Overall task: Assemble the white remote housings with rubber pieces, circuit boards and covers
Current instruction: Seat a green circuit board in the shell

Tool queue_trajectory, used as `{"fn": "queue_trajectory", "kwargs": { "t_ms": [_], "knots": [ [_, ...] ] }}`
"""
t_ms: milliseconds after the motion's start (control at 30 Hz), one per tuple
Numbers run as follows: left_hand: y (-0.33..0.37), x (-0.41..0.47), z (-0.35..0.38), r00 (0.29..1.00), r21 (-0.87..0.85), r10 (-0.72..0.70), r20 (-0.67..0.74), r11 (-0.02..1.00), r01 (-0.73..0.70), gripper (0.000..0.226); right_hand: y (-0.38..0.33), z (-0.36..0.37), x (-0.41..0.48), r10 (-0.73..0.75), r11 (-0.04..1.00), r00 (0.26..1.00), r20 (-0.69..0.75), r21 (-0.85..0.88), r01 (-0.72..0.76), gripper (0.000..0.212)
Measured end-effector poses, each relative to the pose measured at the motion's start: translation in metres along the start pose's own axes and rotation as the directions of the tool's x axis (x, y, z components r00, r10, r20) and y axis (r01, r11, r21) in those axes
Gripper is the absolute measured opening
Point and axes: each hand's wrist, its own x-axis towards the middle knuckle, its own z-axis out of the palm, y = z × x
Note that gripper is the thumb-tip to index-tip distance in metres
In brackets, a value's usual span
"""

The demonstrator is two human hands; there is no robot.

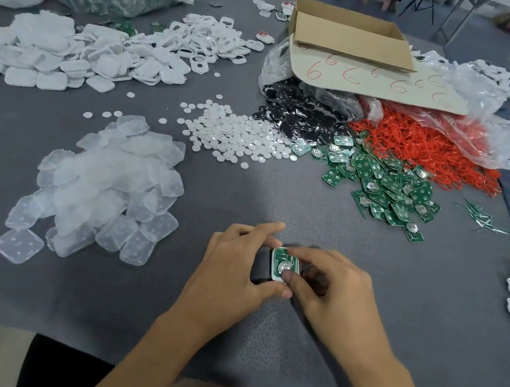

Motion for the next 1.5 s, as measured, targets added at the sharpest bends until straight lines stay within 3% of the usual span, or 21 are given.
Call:
{"fn": "queue_trajectory", "kwargs": {
  "t_ms": [100, 300, 667, 967, 1133, 1333, 1500],
  "knots": [
    [0.001, 0.000, -0.001, 1.000, -0.003, 0.001, -0.001, 1.000, -0.001, 0.086, 0.002, 0.002, -0.001, -0.009, 1.000, 1.000, 0.004, -0.011, 0.009, 0.019],
    [0.003, 0.000, -0.003, 1.000, -0.007, -0.002, 0.007, 1.000, 0.002, 0.084, -0.002, 0.005, -0.004, -0.013, 0.995, 1.000, -0.004, -0.096, 0.012, 0.015],
    [0.002, 0.000, -0.001, 1.000, -0.002, -0.001, 0.000, 1.000, 0.001, 0.081, -0.006, 0.001, -0.001, -0.218, 0.910, 0.971, 0.103, -0.337, 0.240, 0.015],
    [0.004, -0.002, -0.003, 1.000, 0.021, 0.020, -0.001, 1.000, -0.020, 0.077, -0.009, 0.000, -0.005, -0.184, 0.889, 0.967, 0.174, -0.389, 0.240, 0.025],
    [0.004, -0.001, -0.003, 1.000, 0.022, 0.023, -0.004, 0.999, -0.023, 0.079, -0.006, 0.003, -0.006, -0.194, 0.920, 0.971, 0.142, -0.317, 0.231, 0.019],
    [0.003, 0.000, -0.002, 1.000, 0.022, 0.020, -0.020, 1.000, -0.019, 0.081, 0.002, 0.001, 0.002, -0.101, 0.995, 0.995, 0.019, -0.023, 0.102, 0.017],
    [0.002, -0.001, -0.002, 1.000, 0.017, 0.016, -0.012, 1.000, -0.015, 0.080, 0.003, 0.002, 0.002, -0.109, 0.994, 0.994, 0.025, 0.006, 0.109, 0.014]
  ]
}}
